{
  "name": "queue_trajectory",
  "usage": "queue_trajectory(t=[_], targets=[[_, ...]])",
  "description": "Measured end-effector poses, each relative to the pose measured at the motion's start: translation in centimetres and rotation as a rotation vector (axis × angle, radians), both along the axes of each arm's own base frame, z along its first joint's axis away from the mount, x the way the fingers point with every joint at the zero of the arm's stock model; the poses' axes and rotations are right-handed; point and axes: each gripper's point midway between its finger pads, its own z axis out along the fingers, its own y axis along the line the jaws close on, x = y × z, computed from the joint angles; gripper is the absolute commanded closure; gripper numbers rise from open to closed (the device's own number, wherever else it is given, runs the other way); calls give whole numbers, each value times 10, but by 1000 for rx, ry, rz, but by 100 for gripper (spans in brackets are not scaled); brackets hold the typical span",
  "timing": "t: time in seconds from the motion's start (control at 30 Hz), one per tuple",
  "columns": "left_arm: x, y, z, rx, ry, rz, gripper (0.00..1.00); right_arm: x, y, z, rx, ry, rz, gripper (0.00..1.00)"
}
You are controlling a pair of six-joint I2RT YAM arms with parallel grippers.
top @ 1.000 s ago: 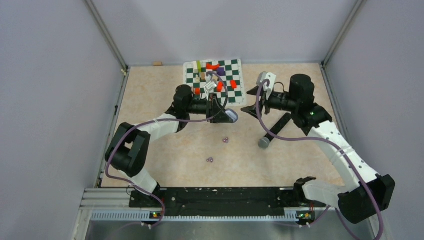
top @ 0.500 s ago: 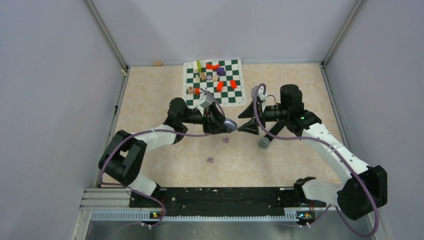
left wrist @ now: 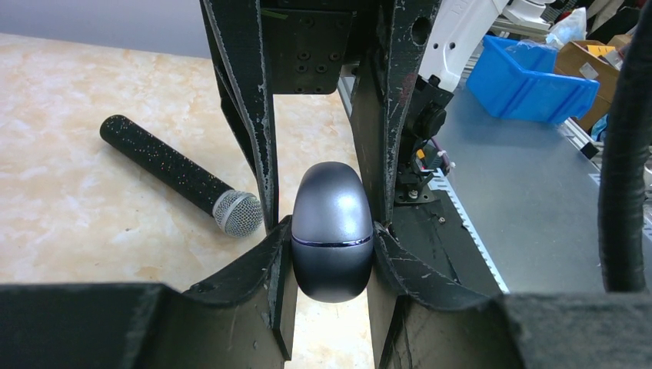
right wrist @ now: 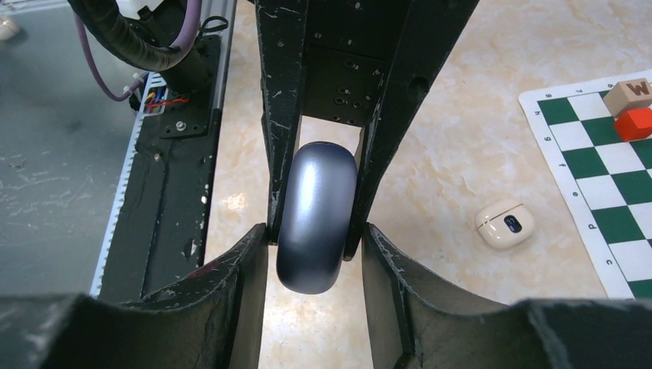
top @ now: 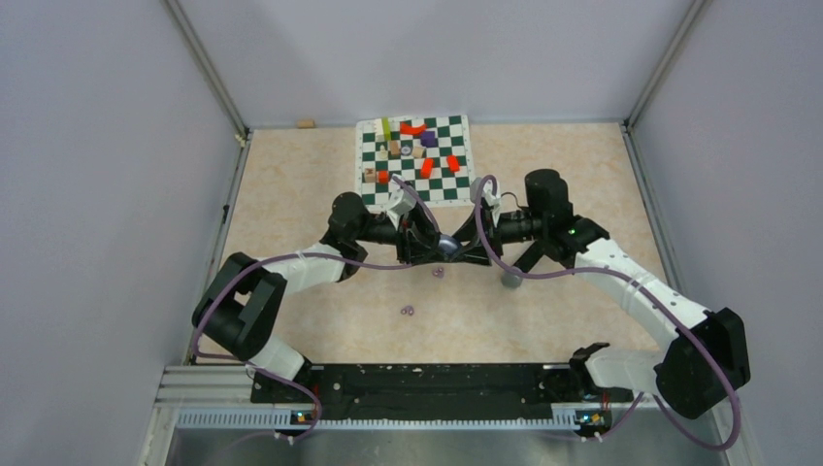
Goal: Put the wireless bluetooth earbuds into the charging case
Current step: Pass from the left arm to the right
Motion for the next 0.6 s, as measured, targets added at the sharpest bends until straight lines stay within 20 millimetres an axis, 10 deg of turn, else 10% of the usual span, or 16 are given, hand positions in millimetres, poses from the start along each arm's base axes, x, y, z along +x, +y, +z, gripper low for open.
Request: queue_trajectory(t=[0.13, 0.37, 0.6], targets=[[0, 0, 0, 0, -4, -1, 94, 0, 0, -1, -2, 0, 0, 84], [0, -2, -6, 16, 0, 0, 60, 0, -3, -6, -23, 7, -7, 97], [-1, -2, -8, 20, 0, 1, 54, -1, -3, -7, -29, 13, -7, 100]])
